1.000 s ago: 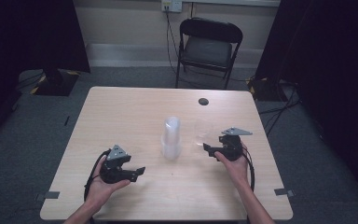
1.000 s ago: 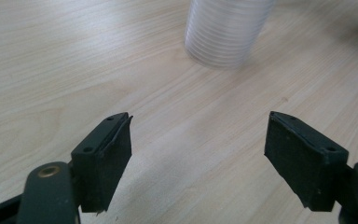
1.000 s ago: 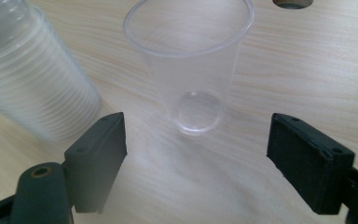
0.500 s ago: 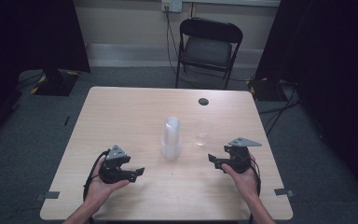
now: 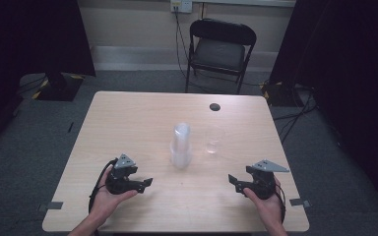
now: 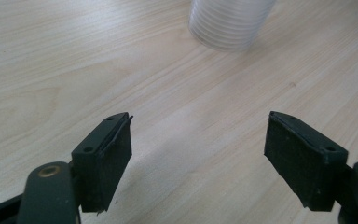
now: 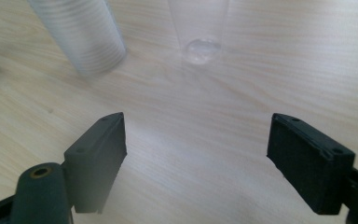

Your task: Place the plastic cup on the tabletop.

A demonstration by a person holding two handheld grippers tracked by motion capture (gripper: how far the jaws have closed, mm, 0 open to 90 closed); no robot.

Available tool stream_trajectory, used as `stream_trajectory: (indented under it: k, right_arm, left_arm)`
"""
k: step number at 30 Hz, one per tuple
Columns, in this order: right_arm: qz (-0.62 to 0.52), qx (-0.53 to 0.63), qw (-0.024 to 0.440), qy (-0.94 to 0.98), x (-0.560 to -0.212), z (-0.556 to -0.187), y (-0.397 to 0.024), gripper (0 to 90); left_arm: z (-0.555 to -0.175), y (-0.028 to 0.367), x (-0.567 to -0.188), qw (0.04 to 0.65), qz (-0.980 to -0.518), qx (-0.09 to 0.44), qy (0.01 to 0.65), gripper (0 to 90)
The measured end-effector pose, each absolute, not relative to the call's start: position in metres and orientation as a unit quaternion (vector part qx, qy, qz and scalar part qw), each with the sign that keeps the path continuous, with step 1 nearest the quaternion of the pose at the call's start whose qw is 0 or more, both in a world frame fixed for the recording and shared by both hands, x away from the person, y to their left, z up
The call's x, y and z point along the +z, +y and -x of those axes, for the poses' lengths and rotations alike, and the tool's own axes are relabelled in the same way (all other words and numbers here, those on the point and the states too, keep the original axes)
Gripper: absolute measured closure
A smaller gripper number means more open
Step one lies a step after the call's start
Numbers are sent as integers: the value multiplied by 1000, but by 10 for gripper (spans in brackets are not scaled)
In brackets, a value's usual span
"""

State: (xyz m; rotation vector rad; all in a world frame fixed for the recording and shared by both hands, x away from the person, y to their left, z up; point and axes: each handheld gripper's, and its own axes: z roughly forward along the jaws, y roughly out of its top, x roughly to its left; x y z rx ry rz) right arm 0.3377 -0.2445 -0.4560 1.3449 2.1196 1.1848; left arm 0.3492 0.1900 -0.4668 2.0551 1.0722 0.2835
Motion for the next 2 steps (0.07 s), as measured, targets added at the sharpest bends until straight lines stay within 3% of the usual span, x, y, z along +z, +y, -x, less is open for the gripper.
stream_trajectory:
  k: [2]
  right_arm:
    - [-477,414,189,752,-459,-339,-247,187]
  left_arm:
    - [-349,189,-467,391,-811,112,421,231]
